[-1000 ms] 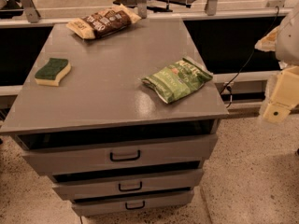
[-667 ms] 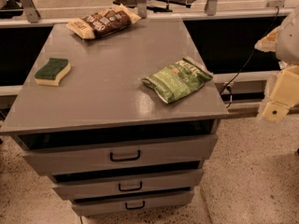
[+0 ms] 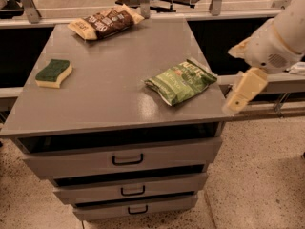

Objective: Move green jalapeno chip bag near sponge

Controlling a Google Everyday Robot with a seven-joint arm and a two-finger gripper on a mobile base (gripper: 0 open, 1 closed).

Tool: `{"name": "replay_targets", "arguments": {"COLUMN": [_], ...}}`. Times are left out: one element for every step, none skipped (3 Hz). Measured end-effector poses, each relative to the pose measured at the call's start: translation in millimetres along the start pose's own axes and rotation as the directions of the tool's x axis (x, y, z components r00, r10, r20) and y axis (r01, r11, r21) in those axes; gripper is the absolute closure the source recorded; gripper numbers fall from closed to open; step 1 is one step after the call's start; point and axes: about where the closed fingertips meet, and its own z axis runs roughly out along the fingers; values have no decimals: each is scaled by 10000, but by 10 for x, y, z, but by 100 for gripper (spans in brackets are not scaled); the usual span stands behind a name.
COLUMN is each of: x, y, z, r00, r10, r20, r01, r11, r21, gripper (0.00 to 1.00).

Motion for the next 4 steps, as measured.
{"name": "replay_targets", "arguments": {"x": [-196,-303,-413,-451], "y": [-488,-757,-926,-952], "z": [537,910,1237,1333], "r00": [9903,9821,9751,9733], "r10": [-55,74,267,353], "r20": [1386,1882,2204,2267], "r01": [57,-45,-179,-237], "r11": [10000,9999,9990,9983], "r21": [-8,-163,-419,-534], "gripper": [0,0,13,35]}}
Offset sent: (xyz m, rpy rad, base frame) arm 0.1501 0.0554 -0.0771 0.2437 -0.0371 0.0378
